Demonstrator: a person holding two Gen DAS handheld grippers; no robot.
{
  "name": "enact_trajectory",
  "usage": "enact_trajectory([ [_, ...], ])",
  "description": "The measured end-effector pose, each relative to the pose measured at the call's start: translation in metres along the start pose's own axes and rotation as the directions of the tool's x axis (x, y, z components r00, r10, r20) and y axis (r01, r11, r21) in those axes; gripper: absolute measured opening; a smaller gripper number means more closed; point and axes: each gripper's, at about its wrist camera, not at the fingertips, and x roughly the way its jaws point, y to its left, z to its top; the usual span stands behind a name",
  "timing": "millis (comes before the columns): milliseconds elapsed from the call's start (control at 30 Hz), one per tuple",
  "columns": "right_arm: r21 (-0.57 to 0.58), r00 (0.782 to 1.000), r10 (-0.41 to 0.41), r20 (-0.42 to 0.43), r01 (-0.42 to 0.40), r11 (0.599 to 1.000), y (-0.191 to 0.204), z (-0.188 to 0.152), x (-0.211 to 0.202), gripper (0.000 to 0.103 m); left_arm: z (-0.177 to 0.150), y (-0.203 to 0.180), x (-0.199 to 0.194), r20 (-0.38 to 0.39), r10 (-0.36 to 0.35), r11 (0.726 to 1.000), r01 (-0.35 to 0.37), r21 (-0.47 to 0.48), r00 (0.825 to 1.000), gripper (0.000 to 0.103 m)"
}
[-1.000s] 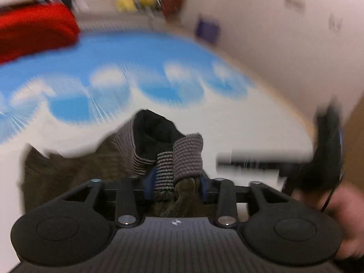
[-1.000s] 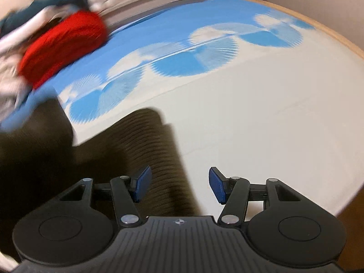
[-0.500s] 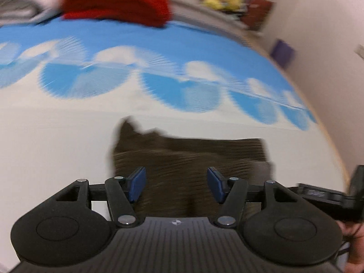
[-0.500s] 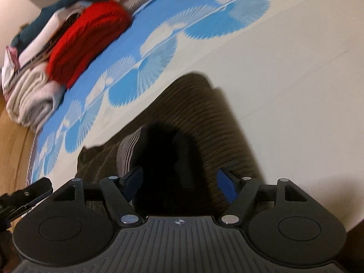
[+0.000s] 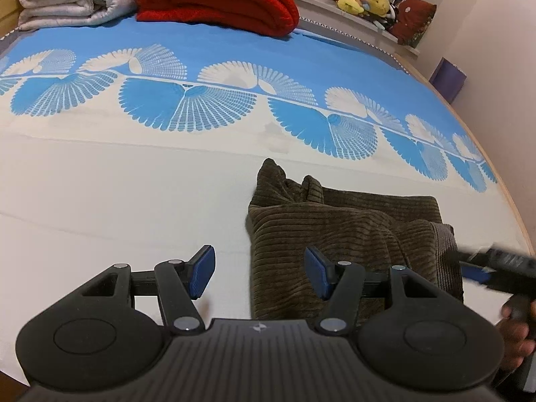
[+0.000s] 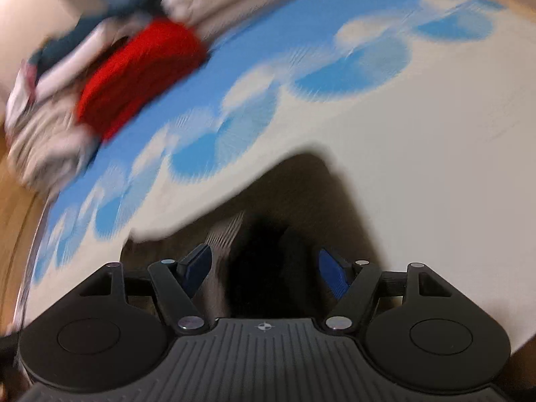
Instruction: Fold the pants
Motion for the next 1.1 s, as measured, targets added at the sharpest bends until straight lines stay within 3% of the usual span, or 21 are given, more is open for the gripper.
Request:
enact_trajectory([
  [67,-0.072,0.997,-0.035,-0.076,0.029,0.997,0.009,-0.008,0.018,0.074,0.0,0.0,-0.002,0.0,0.005,1.0,-0.005,0.002,1.0,0.064],
  [133,-0.179,0.994,-0.098,-0.046,0.088,0.98,0.023,-0.013,0.024,0.066,0.001,-0.002,-0.003,0.005,0.005,1.0,-0.005,-0.002,1.0,0.064],
  [200,-0.211,0.996,-0.09,-0.02,0.084,0.974,0.03,-0.012,0.022,0.042,0.002,-0.004,-0.004,0.011,0.003,1.0,-0.003,-0.001,1.0,0.064],
  [300,-0.245,0.997,-0.074,0.03,0.079,0.966,0.036,-0.011,0.013,0.018,0.004,-0.011,-0.003,0.018,0.01,1.0,-0.01,0.014,1.0,0.064],
  [367,-0.244,0.996,0.009,0.093,0.014,0.97,0.035,-0.007,-0.006,0.008,0.004,-0.016,-0.003,0.021,0.014,1.0,-0.015,0.022,1.0,0.064],
  [400,-0.25,0.984,0.098,0.148,-0.059,0.966,0.036,-0.004,-0.023,0.007,0.004,-0.018,-0.003,0.026,0.017,1.0,-0.017,0.023,1.0,0.064],
  [467,-0.277,0.936,0.219,0.276,-0.141,0.951,0.035,-0.002,-0.061,0.007,0.005,-0.022,-0.003,0.036,0.014,0.999,-0.015,0.031,0.999,0.064],
  [500,-0.27,0.917,0.242,0.318,-0.157,0.95,0.029,-0.001,-0.076,0.007,0.005,-0.024,-0.003,0.039,0.009,0.999,-0.011,0.036,0.999,0.064],
  [533,-0.242,0.915,0.222,0.336,-0.143,0.96,0.018,0.0,-0.083,0.007,0.004,-0.027,-0.001,0.036,0.005,0.999,-0.006,0.044,0.999,0.064],
  [633,-0.103,0.968,-0.026,0.251,0.053,0.993,-0.021,0.004,-0.069,0.007,0.002,-0.038,0.005,0.013,-0.016,0.997,0.015,0.079,1.0,0.064],
  [667,-0.061,0.977,-0.113,0.178,0.126,0.99,-0.035,0.004,-0.057,0.007,0.001,-0.043,0.007,0.006,-0.023,0.995,0.022,0.096,1.0,0.063],
  [700,-0.04,0.986,-0.149,0.078,0.153,0.987,-0.05,0.002,-0.042,0.008,0.0,-0.047,0.008,0.0,-0.03,0.993,0.03,0.115,1.0,0.063],
  [733,-0.032,0.992,-0.123,0.001,0.123,0.992,-0.057,0.0,-0.032,0.01,-0.002,-0.051,0.01,-0.008,-0.039,0.99,0.04,0.136,0.999,0.062],
  [767,-0.041,0.994,-0.105,-0.02,0.104,0.994,-0.058,-0.002,-0.029,0.015,-0.003,-0.055,0.011,-0.017,-0.05,0.986,0.052,0.156,0.999,0.062],
  [833,-0.128,0.992,-0.121,0.041,0.125,0.984,-0.048,-0.002,-0.037,0.022,-0.008,-0.063,0.012,-0.035,-0.067,0.979,0.073,0.19,0.997,0.06],
  [933,-0.179,0.974,-0.112,0.197,0.149,0.973,-0.04,-0.001,-0.061,0.022,-0.016,-0.07,0.013,-0.073,-0.093,0.963,0.108,0.245,0.993,0.055],
  [1000,-0.207,0.96,-0.037,0.277,0.097,0.973,-0.033,0.002,-0.076,0.024,-0.024,-0.072,0.011,-0.1,-0.106,0.948,0.131,0.292,0.989,0.054],
  [1067,-0.267,0.96,0.059,0.275,0.017,0.963,-0.026,-0.001,-0.081,0.025,-0.039,-0.074,0.012,-0.15,-0.103,0.916,0.153,0.37,0.983,0.051],
  [1100,-0.299,0.964,0.093,0.251,-0.014,0.954,-0.022,-0.006,-0.079,0.028,-0.049,-0.074,0.021,-0.191,-0.066,0.901,0.141,0.411,0.979,0.051],
])
